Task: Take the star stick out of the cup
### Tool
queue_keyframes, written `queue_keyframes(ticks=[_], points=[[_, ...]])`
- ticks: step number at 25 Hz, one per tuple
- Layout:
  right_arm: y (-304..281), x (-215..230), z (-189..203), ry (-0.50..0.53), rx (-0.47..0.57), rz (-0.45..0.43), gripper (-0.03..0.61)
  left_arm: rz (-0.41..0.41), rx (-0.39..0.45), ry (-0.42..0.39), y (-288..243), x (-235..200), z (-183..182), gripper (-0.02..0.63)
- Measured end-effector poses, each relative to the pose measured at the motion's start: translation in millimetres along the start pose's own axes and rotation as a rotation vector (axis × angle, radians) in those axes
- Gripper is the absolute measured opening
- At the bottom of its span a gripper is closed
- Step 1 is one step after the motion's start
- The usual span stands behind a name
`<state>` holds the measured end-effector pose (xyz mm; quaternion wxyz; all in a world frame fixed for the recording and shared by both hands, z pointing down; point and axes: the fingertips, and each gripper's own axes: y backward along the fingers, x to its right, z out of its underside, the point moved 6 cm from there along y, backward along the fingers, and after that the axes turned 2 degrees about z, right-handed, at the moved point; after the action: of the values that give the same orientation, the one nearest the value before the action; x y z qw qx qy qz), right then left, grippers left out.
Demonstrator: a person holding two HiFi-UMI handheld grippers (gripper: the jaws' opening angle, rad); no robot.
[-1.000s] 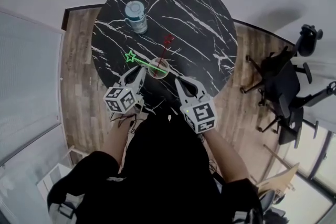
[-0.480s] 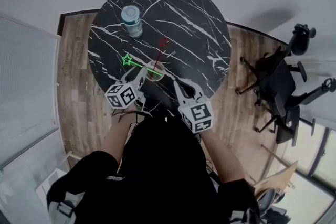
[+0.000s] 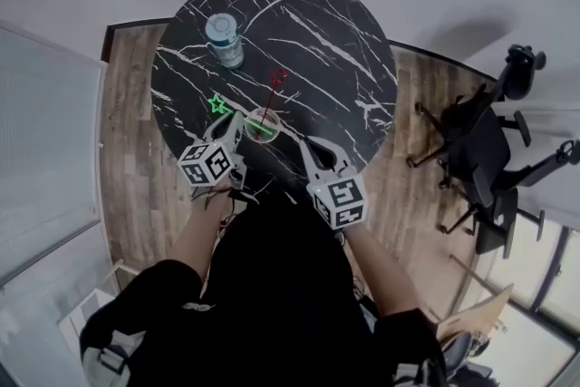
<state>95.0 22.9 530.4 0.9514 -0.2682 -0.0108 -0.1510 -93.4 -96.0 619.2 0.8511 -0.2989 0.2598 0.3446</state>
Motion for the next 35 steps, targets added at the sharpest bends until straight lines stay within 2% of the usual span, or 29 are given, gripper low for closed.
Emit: queue_keyframes(ticks=[7, 19, 23, 32, 35], points=[[-3, 17, -14, 0.007, 0.018, -0.033, -0.003, -0.004, 0.046, -0.034, 7, 16, -18, 0.011], [-7, 58, -37, 0.020, 0.054, -0.064, -0.003, -0.009, 0.150, -0.250, 32, 71, -87, 0.011], [-13, 61, -44, 0.034, 0.066, -0.090, -0.003, -0.031, 0.171, -0.295, 44, 80, -103, 0.011], [-39, 46, -54, 0.065, 0.060, -0.204, -0.003, -0.142, 0.159, -0.311, 80, 72, -112, 0.011], [-46, 38, -53, 0.094, 0.042, -0.232, -0.003, -0.156, 0.135, -0.277, 92, 63, -108, 0.011]])
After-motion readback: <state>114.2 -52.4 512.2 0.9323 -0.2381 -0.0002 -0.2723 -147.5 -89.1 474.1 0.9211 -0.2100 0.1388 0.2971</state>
